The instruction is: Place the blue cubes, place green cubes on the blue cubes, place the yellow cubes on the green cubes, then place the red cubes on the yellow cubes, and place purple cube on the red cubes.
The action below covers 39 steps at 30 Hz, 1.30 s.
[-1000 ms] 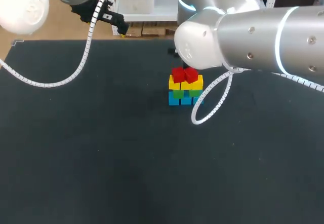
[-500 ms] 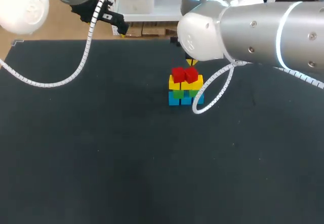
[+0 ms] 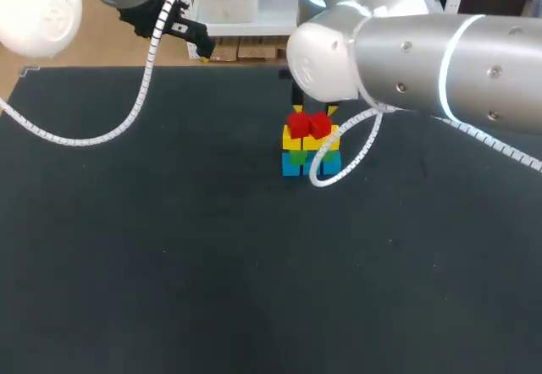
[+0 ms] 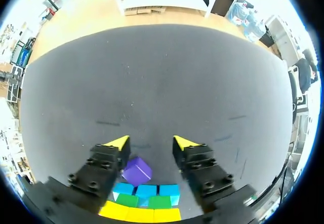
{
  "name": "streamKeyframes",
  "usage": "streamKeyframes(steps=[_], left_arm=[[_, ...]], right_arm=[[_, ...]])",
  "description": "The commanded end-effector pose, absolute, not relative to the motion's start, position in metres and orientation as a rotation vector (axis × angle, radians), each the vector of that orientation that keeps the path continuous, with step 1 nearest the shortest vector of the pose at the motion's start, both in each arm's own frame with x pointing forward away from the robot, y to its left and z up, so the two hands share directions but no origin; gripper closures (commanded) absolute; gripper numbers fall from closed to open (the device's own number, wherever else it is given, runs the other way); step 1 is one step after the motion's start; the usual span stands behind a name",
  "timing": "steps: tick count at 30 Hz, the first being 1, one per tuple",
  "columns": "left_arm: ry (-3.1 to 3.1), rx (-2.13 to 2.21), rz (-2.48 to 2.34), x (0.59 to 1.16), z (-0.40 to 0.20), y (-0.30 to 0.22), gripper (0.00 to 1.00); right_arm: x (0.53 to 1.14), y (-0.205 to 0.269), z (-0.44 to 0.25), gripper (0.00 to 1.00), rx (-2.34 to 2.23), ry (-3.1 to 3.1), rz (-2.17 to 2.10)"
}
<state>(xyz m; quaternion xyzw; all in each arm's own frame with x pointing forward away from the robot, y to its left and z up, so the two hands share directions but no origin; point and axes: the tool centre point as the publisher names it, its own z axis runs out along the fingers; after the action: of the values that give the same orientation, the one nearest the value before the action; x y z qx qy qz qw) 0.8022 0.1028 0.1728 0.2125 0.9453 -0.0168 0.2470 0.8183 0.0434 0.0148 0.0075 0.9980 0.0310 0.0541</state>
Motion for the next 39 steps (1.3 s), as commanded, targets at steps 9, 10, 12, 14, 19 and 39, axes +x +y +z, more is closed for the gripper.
streamKeyframes(steps=[9, 10, 12, 14, 19, 39], left_arm=[[2.577, 0.58, -0.046, 0.801, 0.173, 0.103, 0.0], [2.577, 0.58, -0.046, 0.801, 0.173, 0.103, 0.0], [2.577, 0.58, -0.046, 0.801, 0.173, 0.103, 0.0], [2.577, 0.58, -0.046, 0.801, 0.173, 0.103, 0.0], [2.577, 0.58, -0.046, 0.801, 0.173, 0.103, 0.0], [2.577, 0.58, -0.046, 0.801, 0.173, 0.103, 0.0]], right_arm=[[0.809, 0.05, 0.005, 0.0, 0.078, 3.144, 0.055], [0.809, 0.05, 0.005, 0.0, 0.08, 3.144, 0.056], [0.807, 0.051, 0.004, 0.0, 0.072, 3.145, 0.053], [0.805, 0.052, 0.003, 0.0, 0.076, 3.152, 0.055], [0.8, 0.054, -0.004, 0.0, 0.063, 3.162, 0.052], [0.783, 0.05, -0.024, 0.19, 0.014, 3.173, 0.024]])
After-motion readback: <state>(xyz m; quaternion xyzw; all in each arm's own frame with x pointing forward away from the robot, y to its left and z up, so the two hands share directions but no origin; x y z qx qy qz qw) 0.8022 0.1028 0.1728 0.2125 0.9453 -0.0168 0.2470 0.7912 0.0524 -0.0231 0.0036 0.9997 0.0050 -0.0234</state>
